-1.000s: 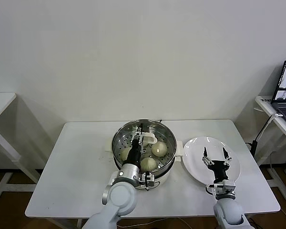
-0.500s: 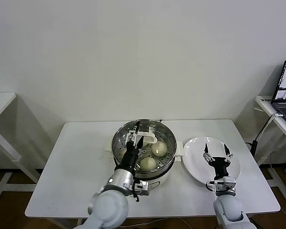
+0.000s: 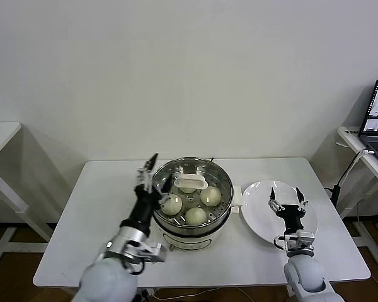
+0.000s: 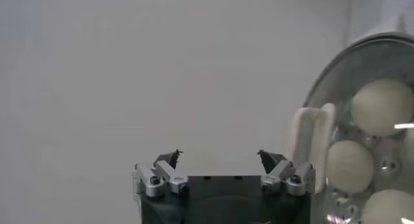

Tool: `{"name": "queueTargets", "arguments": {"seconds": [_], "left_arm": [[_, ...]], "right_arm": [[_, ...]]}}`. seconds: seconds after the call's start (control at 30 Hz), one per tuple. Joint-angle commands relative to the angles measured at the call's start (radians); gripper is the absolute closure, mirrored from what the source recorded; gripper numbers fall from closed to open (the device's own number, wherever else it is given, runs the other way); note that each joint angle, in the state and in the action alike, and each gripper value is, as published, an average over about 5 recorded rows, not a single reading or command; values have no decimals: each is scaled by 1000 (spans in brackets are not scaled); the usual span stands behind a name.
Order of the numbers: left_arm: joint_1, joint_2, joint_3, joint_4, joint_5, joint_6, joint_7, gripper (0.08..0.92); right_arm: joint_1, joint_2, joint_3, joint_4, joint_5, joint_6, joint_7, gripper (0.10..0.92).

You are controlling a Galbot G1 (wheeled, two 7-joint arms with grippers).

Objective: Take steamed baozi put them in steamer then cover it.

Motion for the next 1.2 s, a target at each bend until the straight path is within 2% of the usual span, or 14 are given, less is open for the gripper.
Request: {"name": "queueTargets", "arguments": {"seconds": [0.03, 0.27, 0.5, 1.2], "left_arm": [[177, -20, -390, 23, -855, -421, -271, 177], [225, -62, -510, 143, -1030, -458, -213, 177], [248, -80, -533, 272, -1040, -527, -152, 177], [212, -79, -523, 362, -1009, -574, -157, 177]], "right_arm": [[-38, -15, -3, 95, 92, -45, -18, 203], [-55, -17, -1, 126, 109, -47, -17, 203], [-64, -18, -6, 127, 112, -52, -20, 203], [-55, -14, -29, 107, 106, -65, -31, 203]]}}
